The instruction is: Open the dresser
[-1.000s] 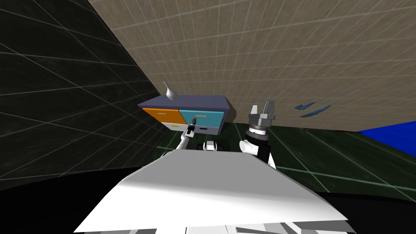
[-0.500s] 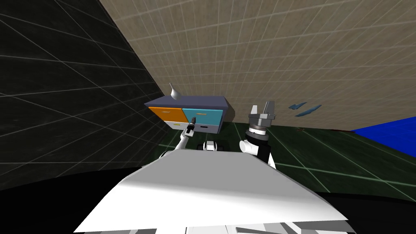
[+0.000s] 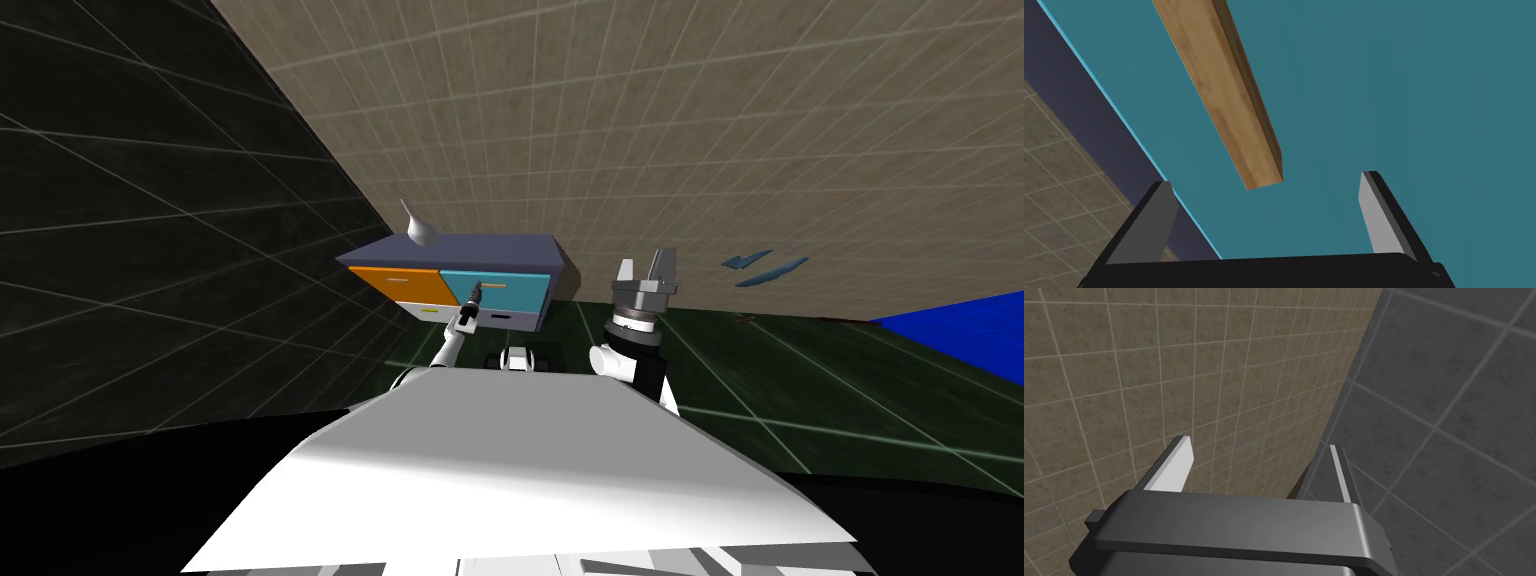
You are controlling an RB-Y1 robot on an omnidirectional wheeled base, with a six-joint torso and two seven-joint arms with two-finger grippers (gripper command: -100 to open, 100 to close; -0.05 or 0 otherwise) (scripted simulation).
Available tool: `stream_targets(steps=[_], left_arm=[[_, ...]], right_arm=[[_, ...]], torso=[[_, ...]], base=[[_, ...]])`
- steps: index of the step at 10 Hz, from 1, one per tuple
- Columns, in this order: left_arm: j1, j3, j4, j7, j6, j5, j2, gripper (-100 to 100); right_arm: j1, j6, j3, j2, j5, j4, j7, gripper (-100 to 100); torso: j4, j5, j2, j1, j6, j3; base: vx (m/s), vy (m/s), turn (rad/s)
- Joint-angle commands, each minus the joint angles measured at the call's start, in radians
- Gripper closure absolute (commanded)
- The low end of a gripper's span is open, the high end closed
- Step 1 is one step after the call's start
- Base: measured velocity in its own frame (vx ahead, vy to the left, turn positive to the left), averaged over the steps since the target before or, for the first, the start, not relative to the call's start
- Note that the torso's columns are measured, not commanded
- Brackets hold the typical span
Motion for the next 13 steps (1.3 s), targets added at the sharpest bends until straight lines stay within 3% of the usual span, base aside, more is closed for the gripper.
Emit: stream_targets(steps=[1,6,7,13], left_arm=[[-0.001,-0.004,-0.004,0.004,0.006,-0.002,0.001,100],[-0.003,-0.011,-0.01,0.01,0.015,-0.004,0.003,100],[-0.013,-0.01,-0.006,0.009,0.029,-0.002,0.004,-100],[-0.028,-0.009,0.0,0.009,0.051,0.001,0.007,-100]], right_arm=[[0.0,0.0,0.0,0.0,0.0,0.0,0.0,0],[0.0,0.0,0.0,0.0,0.0,0.0,0.0,0],[0.0,0.0,0.0,0.0,0.0,0.0,0.0,0],[0.0,0.0,0.0,0.0,0.0,0.0,0.0,0]], torso=[[-0.001,0.0,-0.002,0.0,0.0,-0.001],[-0.002,0.0,-0.008,0.0,0.0,-0.005],[-0.004,0.0,-0.014,-0.001,0.0,-0.008],[-0.001,0.0,-0.003,0.0,0.0,-0.002]], base=[[-0.095,-0.002,0.021],[-0.153,0.011,0.011],[0.083,-0.017,-0.038],[0.129,-0.005,-0.019]])
